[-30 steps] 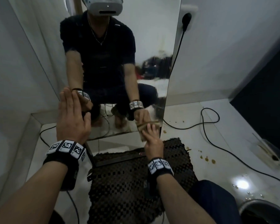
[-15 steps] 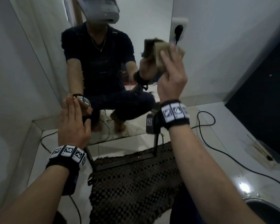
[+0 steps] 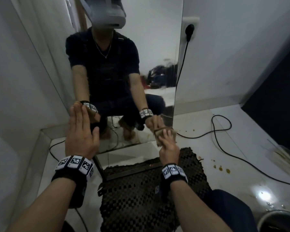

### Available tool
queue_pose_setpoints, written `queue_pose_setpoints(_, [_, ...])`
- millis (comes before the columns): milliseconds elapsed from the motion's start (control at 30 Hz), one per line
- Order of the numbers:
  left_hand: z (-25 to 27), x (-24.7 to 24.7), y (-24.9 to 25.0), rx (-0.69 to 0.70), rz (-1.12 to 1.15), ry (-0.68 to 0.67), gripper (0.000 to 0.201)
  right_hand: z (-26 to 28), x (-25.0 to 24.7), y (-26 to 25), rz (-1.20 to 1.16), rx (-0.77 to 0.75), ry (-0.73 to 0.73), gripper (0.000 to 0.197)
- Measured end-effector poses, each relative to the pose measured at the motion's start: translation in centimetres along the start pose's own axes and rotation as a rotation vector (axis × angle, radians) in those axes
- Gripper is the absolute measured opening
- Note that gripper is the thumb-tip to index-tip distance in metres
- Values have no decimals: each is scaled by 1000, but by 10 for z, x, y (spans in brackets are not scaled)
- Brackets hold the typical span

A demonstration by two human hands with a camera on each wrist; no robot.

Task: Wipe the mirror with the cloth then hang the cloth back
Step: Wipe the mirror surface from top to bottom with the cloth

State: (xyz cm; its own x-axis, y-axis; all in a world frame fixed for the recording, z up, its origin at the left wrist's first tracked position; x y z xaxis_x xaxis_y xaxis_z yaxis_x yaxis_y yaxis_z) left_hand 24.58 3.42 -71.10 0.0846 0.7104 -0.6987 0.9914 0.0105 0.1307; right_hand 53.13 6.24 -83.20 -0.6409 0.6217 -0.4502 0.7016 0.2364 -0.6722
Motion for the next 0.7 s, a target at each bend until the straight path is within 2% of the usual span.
queue_pose_setpoints(67, [0, 0, 0, 3, 0, 7, 73, 25, 0, 12, 33, 119, -155, 45])
queue_pose_setpoints(133, [0, 1, 0, 6, -7, 8, 73, 39, -6, 18, 11, 311, -204, 43])
queue_pose_setpoints(200, [0, 1, -1, 15, -18, 11, 73, 45, -14, 15, -56, 491, -34, 49])
queue_pose_setpoints(300, [0, 1, -1, 27, -36, 20, 73, 28, -22, -3, -184, 671, 362, 53])
queue_pose_setpoints(367, [0, 2, -1, 32, -41, 19, 74, 6, -14, -13, -270, 705, 469, 51])
queue_pose_setpoints(467, [0, 3, -1, 18, -59, 9, 74, -12, 6, -35, -314, 663, 428, 49])
queue_pose_setpoints(533, [0, 5, 0, 13, -71, 0, 74, 0, 23, -56, -283, 617, 407, 48])
queue_pose_setpoints(600, [0, 6, 0, 12, -70, 3, 74, 25, 40, -82, -330, 604, 337, 51])
queue_pose_setpoints(700, [0, 8, -4, 18, -57, 5, 74, 68, 67, -115, -356, 526, 154, 58])
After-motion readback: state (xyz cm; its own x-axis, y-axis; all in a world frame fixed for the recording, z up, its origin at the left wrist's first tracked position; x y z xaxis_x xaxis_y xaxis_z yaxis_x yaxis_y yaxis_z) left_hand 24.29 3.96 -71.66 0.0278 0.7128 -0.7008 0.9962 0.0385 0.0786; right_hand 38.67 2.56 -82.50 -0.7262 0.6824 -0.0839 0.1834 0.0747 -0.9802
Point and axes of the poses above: each hand's wrist, its own z-axis away from the middle knuckle, its own x-axis out of the palm, y = z × x, the point moved 1 cm from there along -z, towards the middle knuckle, and after that the axes turned 12 degrees about y, right-handed, at the moved point
